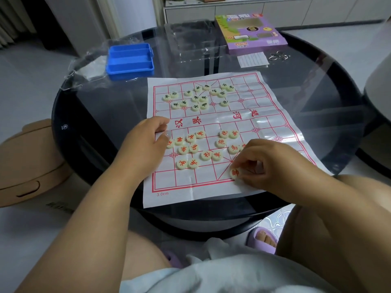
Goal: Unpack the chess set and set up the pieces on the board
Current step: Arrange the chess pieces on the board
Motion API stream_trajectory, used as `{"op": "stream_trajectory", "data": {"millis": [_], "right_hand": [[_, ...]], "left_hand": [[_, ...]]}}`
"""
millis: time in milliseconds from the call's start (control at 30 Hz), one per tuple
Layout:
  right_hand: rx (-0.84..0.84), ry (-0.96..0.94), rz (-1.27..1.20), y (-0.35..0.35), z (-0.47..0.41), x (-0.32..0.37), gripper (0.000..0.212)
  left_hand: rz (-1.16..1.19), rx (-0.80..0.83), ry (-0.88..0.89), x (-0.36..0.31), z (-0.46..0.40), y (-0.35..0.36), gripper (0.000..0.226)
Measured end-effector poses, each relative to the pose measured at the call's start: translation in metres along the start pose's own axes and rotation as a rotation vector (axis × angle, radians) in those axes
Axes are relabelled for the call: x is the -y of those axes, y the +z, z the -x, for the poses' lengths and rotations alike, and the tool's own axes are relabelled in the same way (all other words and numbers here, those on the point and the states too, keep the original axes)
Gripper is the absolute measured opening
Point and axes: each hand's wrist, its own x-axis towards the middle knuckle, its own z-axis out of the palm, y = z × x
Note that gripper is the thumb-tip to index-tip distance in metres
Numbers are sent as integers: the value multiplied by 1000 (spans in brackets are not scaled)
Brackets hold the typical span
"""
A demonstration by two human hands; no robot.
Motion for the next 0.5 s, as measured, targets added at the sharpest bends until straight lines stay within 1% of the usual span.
{"op": "stream_trajectory", "data": {"millis": [200, 367, 433, 500], "right_hand": [[17, 3, -24, -1, 0, -2, 23], [51, 0, -39, -6, 1, 2, 26], [-8, 11, -75, -9, -2, 9, 30], [-118, 20, -74, -8, -11, 16, 31]], "left_hand": [[-17, -17, 5, -1, -2, 1, 36], [-11, -13, -1, -1, -2, 1, 36], [-7, -10, -6, -1, -2, 0, 36], [-6, -11, -10, 0, -3, 1, 36]]}}
